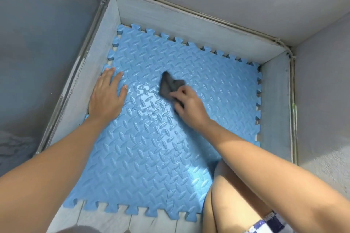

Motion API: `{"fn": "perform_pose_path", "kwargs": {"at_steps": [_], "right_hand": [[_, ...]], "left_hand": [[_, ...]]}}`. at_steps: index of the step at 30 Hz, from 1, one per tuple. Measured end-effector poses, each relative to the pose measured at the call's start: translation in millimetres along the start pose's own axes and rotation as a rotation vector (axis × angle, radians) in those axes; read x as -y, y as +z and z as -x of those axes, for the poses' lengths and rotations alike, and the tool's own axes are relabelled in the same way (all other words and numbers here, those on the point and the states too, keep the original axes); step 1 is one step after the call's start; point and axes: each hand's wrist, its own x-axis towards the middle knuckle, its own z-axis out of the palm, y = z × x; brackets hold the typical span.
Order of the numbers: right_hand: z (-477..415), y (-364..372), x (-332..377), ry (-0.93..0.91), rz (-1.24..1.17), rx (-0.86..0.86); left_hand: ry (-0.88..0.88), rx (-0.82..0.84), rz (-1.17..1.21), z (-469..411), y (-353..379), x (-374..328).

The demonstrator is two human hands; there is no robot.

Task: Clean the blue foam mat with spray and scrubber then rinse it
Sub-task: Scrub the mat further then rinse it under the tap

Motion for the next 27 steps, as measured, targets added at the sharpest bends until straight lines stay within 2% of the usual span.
{"fn": "perform_pose_path", "kwargs": {"at_steps": [2, 3, 4, 10, 12, 14, 16, 20, 24, 26, 27], "right_hand": [[14, -3, 6, -0.273, 0.049, 0.232], [17, -11, -3, -0.319, 0.085, 0.286], [19, -21, -17, -0.284, 0.115, 0.290], [57, -104, -135, 0.543, 0.356, -0.015], [58, -119, -154, 0.718, 0.339, -0.044], [52, -121, -150, 0.782, 0.342, -0.016], [55, -106, -124, 0.729, 0.346, 0.021], [95, -50, -41, 0.439, 0.334, 0.064], [149, 3, 56, 0.065, 0.239, 0.355], [146, 7, 67, -0.133, 0.263, 0.435], [139, 4, 60, -0.168, 0.306, 0.425]], "left_hand": [[0.001, 0.004, 0.015, -1, -1, 0], [-0.001, 0.009, 0.023, -1, -2, 0], [-0.007, 0.016, 0.029, 1, -3, 1], [-0.012, 0.024, 0.086, 3, -7, -1], [-0.008, 0.006, 0.100, 1, -7, 2], [-0.010, -0.004, 0.095, -1, -3, 4], [-0.002, -0.002, 0.088, -1, 0, 5], [0.000, -0.045, 0.068, -1, 4, 11], [0.019, -0.070, 0.073, -1, 8, 7], [0.022, -0.078, 0.066, -2, 10, 11], [0.018, -0.081, 0.061, 0, 11, 12]]}}
